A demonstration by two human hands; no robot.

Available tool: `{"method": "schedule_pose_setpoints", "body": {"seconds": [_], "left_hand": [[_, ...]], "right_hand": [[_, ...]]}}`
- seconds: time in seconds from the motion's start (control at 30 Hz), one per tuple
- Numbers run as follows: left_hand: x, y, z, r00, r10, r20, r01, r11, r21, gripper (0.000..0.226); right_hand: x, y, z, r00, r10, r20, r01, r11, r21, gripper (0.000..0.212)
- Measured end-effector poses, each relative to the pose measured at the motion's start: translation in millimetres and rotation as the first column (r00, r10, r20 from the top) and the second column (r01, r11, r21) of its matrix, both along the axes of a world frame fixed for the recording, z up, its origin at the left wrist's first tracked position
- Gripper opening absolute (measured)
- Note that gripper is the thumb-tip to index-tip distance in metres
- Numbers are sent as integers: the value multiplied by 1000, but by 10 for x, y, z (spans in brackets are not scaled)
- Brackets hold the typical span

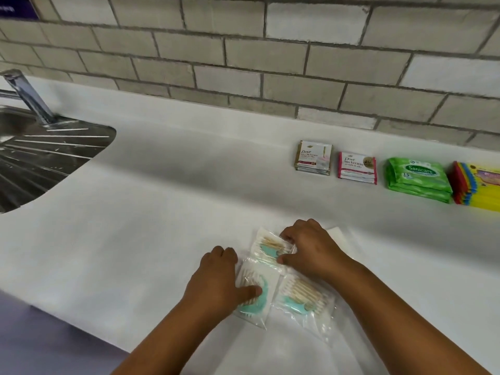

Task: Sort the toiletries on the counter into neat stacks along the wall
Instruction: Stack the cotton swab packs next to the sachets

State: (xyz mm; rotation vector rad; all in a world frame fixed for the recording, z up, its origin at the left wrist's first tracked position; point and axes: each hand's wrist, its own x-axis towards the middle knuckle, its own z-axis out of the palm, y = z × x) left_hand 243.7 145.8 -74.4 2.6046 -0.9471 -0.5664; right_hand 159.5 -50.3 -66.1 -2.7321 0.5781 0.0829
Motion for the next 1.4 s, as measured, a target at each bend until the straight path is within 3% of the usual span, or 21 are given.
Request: {"method": "schedule_pose_setpoints", "body": {"seconds": [0.27,0.4,0.5,0.57,0.63,0.67,0.83,0.97,1.07,1.23,1.4], "left_hand": [[-16,-42,-35,997,32,-73,-42,991,-129,52],[64,-75,-1,973,57,-226,-112,964,-240,45],[185,-117,32,934,86,-346,-206,922,-328,41],[282,-156,56,896,104,-431,-283,883,-374,37],[404,-221,63,864,112,-490,-338,852,-400,33],[476,-265,54,851,114,-512,-358,840,-408,32],[850,-621,24,809,78,-583,-410,785,-464,38],[1116,-1016,16,797,55,-601,-434,744,-508,37],[1306,-1316,-4,796,48,-603,-442,727,-525,36],[1580,-1749,-74,854,81,-514,-389,755,-528,34],[1758,-2080,-167,929,127,-347,-312,774,-552,37]], "right_hand": [[-10,-42,-20,990,-107,88,101,992,69,45],[8,-136,-45,961,-233,145,185,940,285,31],[59,-210,-16,899,-400,180,254,809,530,31],[97,-247,5,832,-529,169,259,639,725,31],[136,-313,18,782,-608,137,247,504,828,31],[152,-358,19,775,-617,134,241,485,841,30],[273,-625,25,773,-615,152,277,544,792,23],[423,-835,69,728,-674,121,325,496,805,27],[522,-1012,100,700,-690,186,310,528,791,27],[671,-1244,139,614,-734,290,288,550,784,44],[711,-1413,151,518,-784,343,271,530,803,36]]}}
